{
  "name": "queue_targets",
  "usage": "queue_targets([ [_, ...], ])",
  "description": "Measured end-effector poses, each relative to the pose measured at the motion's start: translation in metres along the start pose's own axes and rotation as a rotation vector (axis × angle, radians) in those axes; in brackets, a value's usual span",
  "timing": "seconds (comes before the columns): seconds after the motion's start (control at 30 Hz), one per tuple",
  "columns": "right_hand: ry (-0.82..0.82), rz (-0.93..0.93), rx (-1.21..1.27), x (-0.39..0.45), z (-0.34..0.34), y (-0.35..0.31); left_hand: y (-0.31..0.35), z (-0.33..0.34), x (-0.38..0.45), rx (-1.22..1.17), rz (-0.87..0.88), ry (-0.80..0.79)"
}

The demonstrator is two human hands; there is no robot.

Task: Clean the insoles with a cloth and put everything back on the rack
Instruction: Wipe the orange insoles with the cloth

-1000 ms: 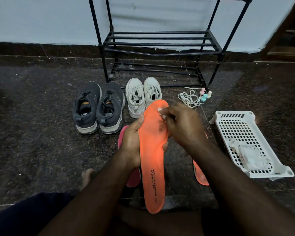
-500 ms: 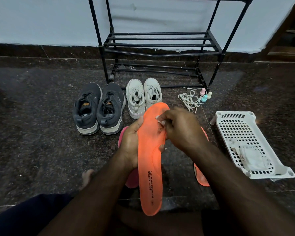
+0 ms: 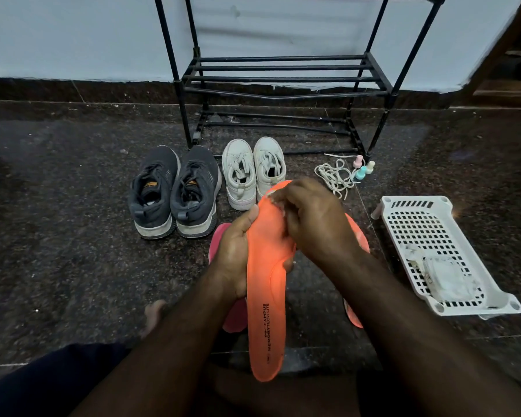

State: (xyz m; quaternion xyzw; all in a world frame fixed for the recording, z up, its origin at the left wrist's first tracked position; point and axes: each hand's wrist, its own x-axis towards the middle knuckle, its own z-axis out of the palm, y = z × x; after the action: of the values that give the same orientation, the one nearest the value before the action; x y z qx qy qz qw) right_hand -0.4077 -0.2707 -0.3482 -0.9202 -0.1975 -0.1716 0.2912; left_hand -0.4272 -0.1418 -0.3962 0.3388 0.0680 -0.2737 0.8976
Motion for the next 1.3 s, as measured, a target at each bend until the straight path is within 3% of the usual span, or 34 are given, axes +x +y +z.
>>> queue_targets([
  [0.13,0.038,0.162,0.039,-0.003,-0.002,0.004,0.002,-0.006,0.0,-0.077,-0.01,0.015],
  [0.27,-0.088,0.057,0.068,-0.013,0.011,-0.008,0.001,-0.018,0.007,-0.17,0.018,0.06],
  [0.37,0.035,0.102,0.082,-0.009,0.009,0.0,0.003,-0.017,0.008,-0.16,0.057,0.074],
  [0.6,0.13,0.195,0.013,-0.005,0.014,0.009,0.001,-0.014,0.001,-0.118,-0.007,0.013],
  [0.83,-0.133,0.306,-0.094,-0.013,0.017,0.0,-0.007,-0.019,0.011,-0.092,-0.03,0.093],
  [0.97,-0.258,0.273,-0.012,-0.026,0.023,-0.016,-0.004,-0.024,0.016,-0.133,0.004,0.126],
  [1.13,-0.054,0.257,-0.034,-0.012,0.02,-0.005,-0.007,-0.024,0.012,-0.132,-0.006,0.11],
  [1.3,-0.316,0.208,-0.059,-0.025,0.026,-0.021,-0.002,-0.021,0.012,-0.147,-0.006,0.143],
])
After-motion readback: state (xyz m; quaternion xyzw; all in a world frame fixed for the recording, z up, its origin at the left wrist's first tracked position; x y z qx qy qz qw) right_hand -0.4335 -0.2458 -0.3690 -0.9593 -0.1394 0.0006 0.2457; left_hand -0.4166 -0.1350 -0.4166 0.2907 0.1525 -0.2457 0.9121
